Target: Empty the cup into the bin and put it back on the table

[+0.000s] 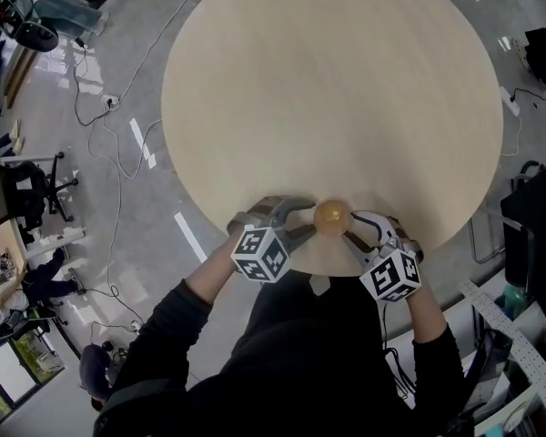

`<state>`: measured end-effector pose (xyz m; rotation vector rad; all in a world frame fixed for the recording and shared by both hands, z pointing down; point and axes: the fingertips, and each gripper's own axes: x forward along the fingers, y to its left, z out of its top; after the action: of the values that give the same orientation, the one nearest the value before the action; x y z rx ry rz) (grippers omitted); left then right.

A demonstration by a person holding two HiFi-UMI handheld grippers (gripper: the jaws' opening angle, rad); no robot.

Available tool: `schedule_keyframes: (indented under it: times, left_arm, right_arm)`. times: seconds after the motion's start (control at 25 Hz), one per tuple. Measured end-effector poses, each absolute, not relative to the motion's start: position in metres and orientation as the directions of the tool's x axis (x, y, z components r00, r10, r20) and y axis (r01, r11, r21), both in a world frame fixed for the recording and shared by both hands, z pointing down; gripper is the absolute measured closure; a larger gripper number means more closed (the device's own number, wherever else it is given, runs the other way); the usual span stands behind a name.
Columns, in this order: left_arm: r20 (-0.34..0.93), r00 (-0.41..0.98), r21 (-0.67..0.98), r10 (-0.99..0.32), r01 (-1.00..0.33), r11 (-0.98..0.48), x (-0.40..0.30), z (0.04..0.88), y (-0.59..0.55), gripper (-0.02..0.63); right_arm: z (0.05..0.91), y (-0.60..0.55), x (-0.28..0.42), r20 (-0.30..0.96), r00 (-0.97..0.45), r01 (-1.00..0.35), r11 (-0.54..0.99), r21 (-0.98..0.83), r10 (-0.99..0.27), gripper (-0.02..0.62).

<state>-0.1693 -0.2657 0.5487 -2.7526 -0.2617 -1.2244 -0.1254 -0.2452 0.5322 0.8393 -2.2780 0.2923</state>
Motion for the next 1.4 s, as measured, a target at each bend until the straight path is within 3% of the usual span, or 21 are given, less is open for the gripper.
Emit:
schedule_keyframes:
  times: [0.64,1.08,1.4]
  left_arm:
    - [0.66,0.738,0.096,0.14,0.102,-0.99,-0.155,0.513,-0.256,0.397]
    - [0.586,0.806,0.087,0.087,0.045,-0.995,-0.137,0.469,-0.242,0.397]
    - [0.448,0.893,0.154,0.048,-0.024,-0.988,-0.123,0.404,-0.214,0.397]
  right_arm:
    - [0.495,-0.24,-0.114,0.569,-0.645,-0.692,0.706,-0.152,-0.51,0.439]
    - [0.45,-0.228,-0.096,0.475,-0.688,-0.687,0.704,-0.18,-0.549,0.44]
    - [0.392,-0.202,-0.082,0.289,-0.773,-0.632,0.728,-0.265,-0.565,0.44]
